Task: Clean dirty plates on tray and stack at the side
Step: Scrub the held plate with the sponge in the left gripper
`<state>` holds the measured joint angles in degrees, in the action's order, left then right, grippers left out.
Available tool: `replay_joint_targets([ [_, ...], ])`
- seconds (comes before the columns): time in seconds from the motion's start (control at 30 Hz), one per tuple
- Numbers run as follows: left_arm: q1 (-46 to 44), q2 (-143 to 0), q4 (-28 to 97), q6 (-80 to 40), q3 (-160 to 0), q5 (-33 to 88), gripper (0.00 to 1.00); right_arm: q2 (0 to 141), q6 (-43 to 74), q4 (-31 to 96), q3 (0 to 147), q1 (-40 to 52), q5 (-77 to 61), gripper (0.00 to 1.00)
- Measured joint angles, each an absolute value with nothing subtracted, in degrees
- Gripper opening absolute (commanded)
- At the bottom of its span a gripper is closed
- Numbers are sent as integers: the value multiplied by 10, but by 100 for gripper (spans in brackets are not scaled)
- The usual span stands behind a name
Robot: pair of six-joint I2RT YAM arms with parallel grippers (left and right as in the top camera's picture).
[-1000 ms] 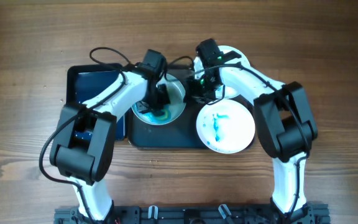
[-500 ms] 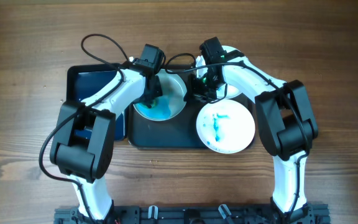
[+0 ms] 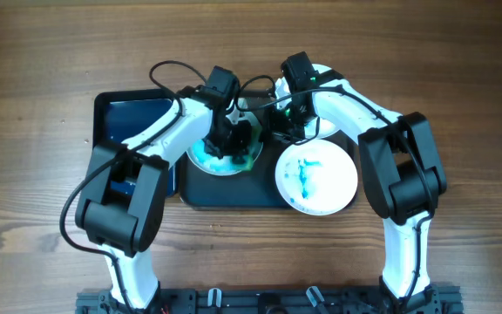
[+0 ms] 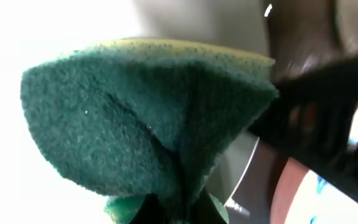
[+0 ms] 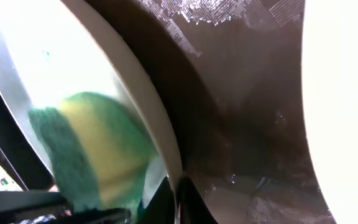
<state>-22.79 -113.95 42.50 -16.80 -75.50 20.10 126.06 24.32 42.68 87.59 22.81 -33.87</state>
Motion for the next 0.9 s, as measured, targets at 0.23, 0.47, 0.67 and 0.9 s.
replay_joint_targets([
  [0.23,-214,-1141,343,-277,-755,12,4,1261,243,427,876,228,-339,4],
  [0.47,-212,-1141,435,-314,-761,-57,4,1261,238,426,876,230,-341,4],
  [0.67,-197,-1141,474,-176,-762,177,4,1261,228,428,876,230,-340,4],
  [0.9,-204,-1141,412,-150,-760,193,4,1263,229,427,876,230,-341,4],
])
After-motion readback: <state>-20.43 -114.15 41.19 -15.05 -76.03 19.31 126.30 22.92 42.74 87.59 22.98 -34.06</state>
